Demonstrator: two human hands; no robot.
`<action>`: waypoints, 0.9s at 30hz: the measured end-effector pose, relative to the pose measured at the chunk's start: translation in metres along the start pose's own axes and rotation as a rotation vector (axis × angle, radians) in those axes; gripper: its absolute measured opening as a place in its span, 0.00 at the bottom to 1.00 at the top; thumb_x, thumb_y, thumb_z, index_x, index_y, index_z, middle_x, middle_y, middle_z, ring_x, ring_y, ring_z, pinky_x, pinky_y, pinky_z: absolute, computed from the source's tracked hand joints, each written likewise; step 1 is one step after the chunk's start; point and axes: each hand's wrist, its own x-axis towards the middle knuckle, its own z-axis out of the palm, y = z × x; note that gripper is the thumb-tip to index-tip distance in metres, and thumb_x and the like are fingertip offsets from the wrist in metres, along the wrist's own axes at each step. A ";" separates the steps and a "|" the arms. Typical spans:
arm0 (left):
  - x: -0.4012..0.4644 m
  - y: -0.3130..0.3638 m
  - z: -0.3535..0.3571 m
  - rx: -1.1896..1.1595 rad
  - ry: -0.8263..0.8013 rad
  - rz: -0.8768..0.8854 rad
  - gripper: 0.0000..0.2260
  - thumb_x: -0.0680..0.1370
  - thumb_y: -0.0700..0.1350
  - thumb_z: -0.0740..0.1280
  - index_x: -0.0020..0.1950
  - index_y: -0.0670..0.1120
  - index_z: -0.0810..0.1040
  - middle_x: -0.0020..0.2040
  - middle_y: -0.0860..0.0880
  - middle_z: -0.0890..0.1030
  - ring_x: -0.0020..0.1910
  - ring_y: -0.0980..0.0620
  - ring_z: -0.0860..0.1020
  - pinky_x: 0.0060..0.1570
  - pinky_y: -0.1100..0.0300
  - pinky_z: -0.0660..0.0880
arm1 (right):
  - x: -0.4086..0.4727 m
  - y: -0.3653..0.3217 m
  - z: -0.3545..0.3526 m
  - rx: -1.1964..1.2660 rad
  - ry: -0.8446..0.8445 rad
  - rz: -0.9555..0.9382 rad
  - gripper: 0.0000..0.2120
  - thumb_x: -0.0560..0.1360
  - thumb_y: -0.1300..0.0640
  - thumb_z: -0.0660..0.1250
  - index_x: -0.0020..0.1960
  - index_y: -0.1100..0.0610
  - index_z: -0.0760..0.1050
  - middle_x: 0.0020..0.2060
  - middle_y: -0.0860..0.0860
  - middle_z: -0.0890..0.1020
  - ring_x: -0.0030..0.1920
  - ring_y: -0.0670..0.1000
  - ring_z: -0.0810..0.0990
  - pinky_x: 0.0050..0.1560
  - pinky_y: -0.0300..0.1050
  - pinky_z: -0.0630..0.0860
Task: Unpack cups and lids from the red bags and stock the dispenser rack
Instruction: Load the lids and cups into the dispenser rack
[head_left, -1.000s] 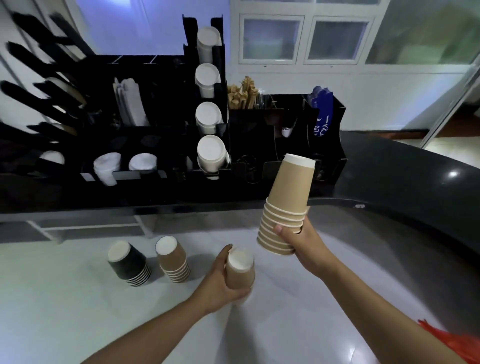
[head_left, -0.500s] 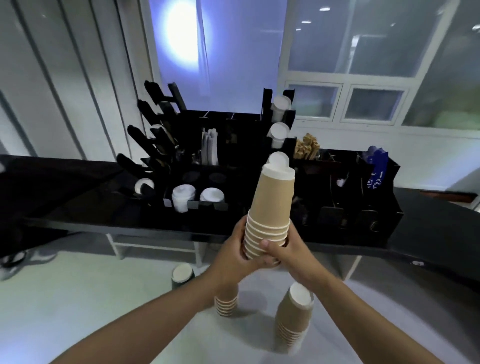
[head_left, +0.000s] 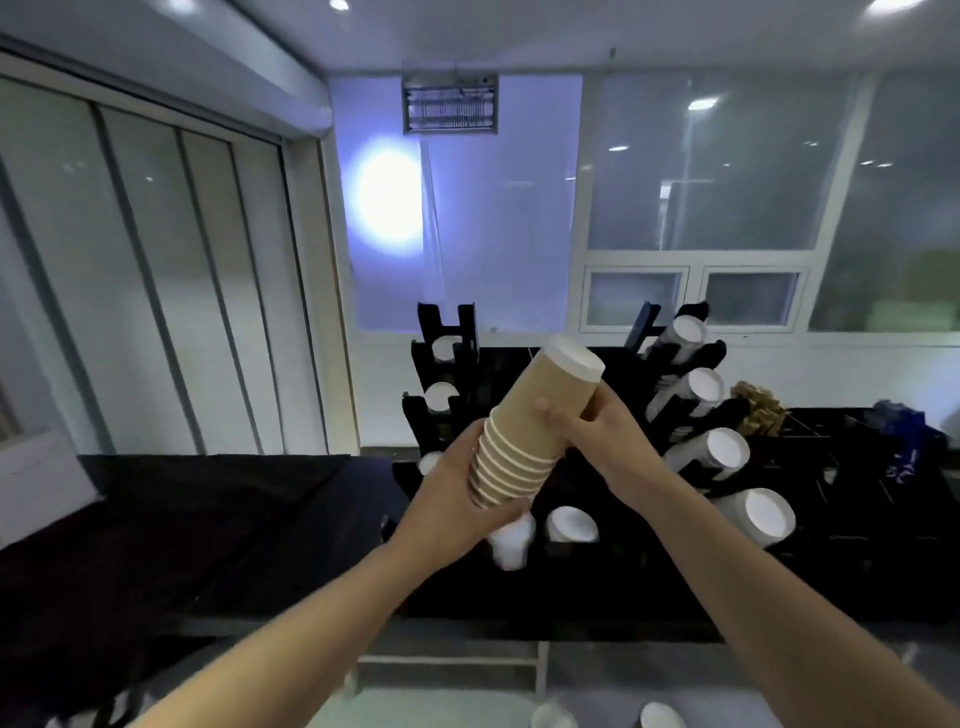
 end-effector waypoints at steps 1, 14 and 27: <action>0.014 -0.001 -0.016 0.044 0.011 0.018 0.40 0.69 0.64 0.77 0.74 0.70 0.59 0.66 0.67 0.75 0.63 0.66 0.75 0.57 0.61 0.75 | 0.015 -0.009 0.008 -0.031 -0.003 -0.020 0.37 0.61 0.37 0.81 0.66 0.45 0.74 0.56 0.42 0.84 0.56 0.45 0.84 0.50 0.40 0.81; 0.111 -0.082 -0.125 0.635 0.196 -0.020 0.13 0.82 0.42 0.63 0.64 0.48 0.81 0.54 0.46 0.85 0.52 0.44 0.83 0.53 0.52 0.78 | 0.181 -0.032 0.073 -0.242 0.256 -0.204 0.35 0.63 0.40 0.80 0.65 0.40 0.67 0.54 0.35 0.78 0.50 0.29 0.76 0.46 0.31 0.73; 0.105 -0.140 -0.109 0.750 -0.008 0.157 0.25 0.80 0.52 0.53 0.77 0.50 0.70 0.77 0.54 0.69 0.76 0.57 0.66 0.77 0.56 0.56 | 0.271 0.040 0.109 -0.561 0.111 -0.101 0.40 0.64 0.45 0.80 0.71 0.46 0.65 0.54 0.42 0.77 0.53 0.47 0.77 0.43 0.33 0.69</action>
